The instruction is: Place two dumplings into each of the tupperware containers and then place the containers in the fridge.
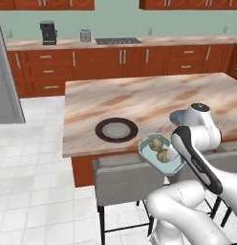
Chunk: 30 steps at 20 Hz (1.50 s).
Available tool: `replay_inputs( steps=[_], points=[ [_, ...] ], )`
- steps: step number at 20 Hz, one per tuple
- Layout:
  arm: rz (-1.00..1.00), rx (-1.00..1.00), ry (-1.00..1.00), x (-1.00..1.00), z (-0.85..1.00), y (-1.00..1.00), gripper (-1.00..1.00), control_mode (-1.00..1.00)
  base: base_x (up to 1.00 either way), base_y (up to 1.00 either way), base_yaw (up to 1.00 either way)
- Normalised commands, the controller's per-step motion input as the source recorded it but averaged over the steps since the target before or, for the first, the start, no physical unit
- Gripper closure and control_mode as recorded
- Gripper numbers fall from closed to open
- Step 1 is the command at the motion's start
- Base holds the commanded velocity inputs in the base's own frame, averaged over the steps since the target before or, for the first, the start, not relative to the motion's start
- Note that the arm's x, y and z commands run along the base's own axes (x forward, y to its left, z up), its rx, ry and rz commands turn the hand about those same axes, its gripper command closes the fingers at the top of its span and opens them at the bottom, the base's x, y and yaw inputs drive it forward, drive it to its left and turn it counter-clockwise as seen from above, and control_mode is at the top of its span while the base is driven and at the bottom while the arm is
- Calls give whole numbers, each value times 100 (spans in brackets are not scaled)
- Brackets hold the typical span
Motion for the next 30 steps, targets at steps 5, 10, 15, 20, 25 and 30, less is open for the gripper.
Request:
replay_inputs(
  steps=[5,10,15,20,25,30],
  points=[
    [0,0,0,0,0,0,100,100,8,100,34],
    [0,0,0,0,0,0,100,100,49,94,31],
    [0,0,0,0,0,0,100,100,74,81,26],
    [0,0,0,0,0,0,100,100,89,62,23],
    [0,0,0,0,0,0,100,100,99,52,29],
    [0,0,0,0,0,0,100,100,100,32,43]
  ],
)
